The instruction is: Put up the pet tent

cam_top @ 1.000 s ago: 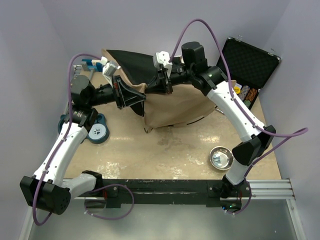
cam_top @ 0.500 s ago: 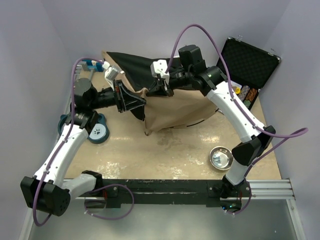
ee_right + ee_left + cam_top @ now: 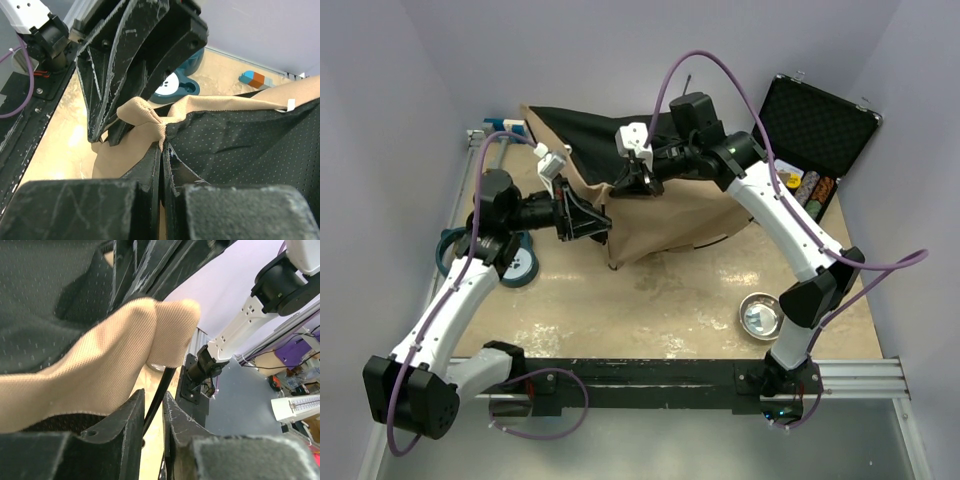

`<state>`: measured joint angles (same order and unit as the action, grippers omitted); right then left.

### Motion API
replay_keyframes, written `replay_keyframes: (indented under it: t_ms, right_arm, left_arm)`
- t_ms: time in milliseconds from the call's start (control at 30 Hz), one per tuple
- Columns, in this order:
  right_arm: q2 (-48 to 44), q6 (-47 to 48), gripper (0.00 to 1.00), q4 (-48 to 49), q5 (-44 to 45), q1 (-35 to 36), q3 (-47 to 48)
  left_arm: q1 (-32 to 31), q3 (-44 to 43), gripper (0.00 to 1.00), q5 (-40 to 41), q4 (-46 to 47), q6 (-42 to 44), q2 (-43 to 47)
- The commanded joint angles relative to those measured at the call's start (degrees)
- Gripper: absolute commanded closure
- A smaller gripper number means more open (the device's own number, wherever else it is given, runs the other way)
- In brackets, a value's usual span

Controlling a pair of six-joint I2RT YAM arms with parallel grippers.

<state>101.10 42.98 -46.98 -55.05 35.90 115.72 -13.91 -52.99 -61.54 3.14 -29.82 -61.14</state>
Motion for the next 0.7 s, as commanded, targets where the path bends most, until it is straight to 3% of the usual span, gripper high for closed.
replay_keyframes:
  t_ms: [0, 33, 133, 600, 667]
  right_arm:
    - [-0.1, 0.3, 1.0, -0.2, 1.2, -0.5, 1.9]
    - [-0.1, 0.3, 1.0, -0.2, 1.3, -0.5, 1.8]
    - [-0.5, 0.5, 1.0, -0.3, 1.2, -0.5, 1.3]
    - [0.3, 4.0, 1.0, -3.3, 2.5, 0.4, 3.4]
    - [0.7, 4.6, 0.87, -4.5, 2.6, 0.5, 4.0]
  left_arm:
    - [0.1, 1.8, 0.76, 1.4, -2.4, 2.8, 0.1]
    - [0.1, 1.8, 0.78, 1.5, -2.4, 2.9, 0.1]
    - [0.1, 2.2, 0.99, 1.8, -1.3, 1.9, -0.1]
    - [-2.1, 2.7, 1.0, 3.5, -1.6, 1.1, -2.7]
    - [-2.1, 2.7, 1.0, 3.9, -2.1, 1.3, -3.0]
